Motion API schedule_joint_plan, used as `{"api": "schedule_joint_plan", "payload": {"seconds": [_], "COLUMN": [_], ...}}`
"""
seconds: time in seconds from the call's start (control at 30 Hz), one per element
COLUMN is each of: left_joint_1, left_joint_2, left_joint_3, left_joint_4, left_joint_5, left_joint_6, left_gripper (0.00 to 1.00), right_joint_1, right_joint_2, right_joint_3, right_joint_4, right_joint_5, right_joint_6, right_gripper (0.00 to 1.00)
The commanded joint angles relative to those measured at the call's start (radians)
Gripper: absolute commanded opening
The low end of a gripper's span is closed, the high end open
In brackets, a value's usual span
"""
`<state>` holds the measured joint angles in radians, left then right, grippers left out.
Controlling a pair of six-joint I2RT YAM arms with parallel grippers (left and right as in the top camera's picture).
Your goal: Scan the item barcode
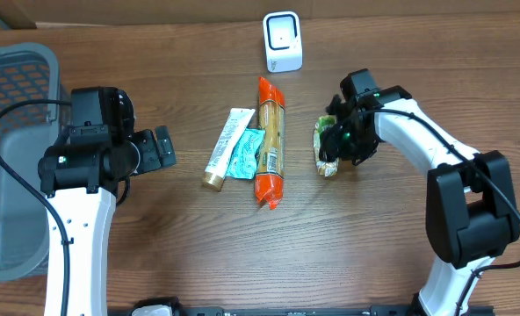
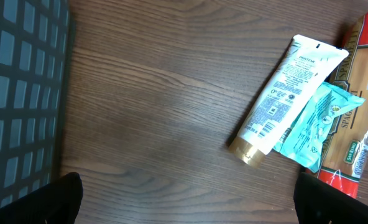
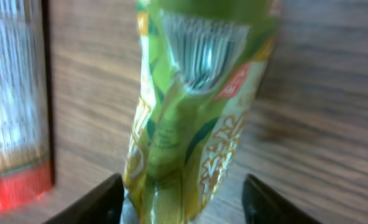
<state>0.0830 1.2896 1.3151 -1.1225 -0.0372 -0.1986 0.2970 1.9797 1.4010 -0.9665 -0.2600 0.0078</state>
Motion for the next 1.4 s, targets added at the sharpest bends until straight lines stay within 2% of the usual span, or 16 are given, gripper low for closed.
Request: {"api": "schedule_joint_plan", "payload": {"seconds": [0.0,0.2,0.43,0.6,0.73,0.93,1.13,1.17,1.27,1.3,1.37], "left_joint_1": [0.002,0.002,0.002,0.002,0.002,0.002,0.002,0.002,0.002,0.002,0.002], "left_joint_2": [-0.007,-0.007,-0.007,-0.007,-0.007,-0.007,-0.007,-0.007,-0.007,-0.007,-0.007], "left_joint_3": [-0.004,-0.004,-0.004,-0.004,-0.004,-0.004,-0.004,-0.004,-0.004,-0.004,-0.004], "left_joint_4": [0.000,0.000,0.000,0.000,0.001,0.000,0.001,0.000,0.000,0.001,0.001], "left_joint_5": [0.004,0.004,0.004,0.004,0.004,0.004,0.004,0.004,0.004,0.004,0.004], "left_joint_6": [0.019,0.019,0.019,0.019,0.019,0.019,0.019,0.019,0.019,0.019,0.019], "left_gripper": [1.00,1.00,1.00,1.00,1.00,1.00,1.00,1.00,1.00,0.99,1.00], "right_joint_1": [-0.013,-0.060,-0.089,-0.120,-0.142,-0.139,-0.141,-0.141,-0.141,-0.141,-0.141], "right_joint_2": [-0.013,-0.069,-0.010,0.028,0.055,0.108,0.150,0.151,0.153,0.153,0.151], "right_joint_3": [0.074,0.105,0.008,-0.038,-0.055,-0.055,-0.055,-0.055,-0.054,-0.051,-0.039], "right_joint_4": [-0.013,-0.021,0.000,0.050,0.091,0.168,0.172,0.172,0.170,0.169,0.152], "right_joint_5": [-0.022,-0.040,-0.201,-0.350,-0.401,-0.431,-0.468,-0.467,-0.468,-0.474,-0.475], "right_joint_6": [-0.050,0.086,0.063,-0.011,-0.016,-0.004,0.024,0.030,0.049,0.053,0.052], "right_gripper": [0.66,0.65,0.83,0.89,0.88,0.64,0.57,0.52,0.14,0.05,0.04]}}
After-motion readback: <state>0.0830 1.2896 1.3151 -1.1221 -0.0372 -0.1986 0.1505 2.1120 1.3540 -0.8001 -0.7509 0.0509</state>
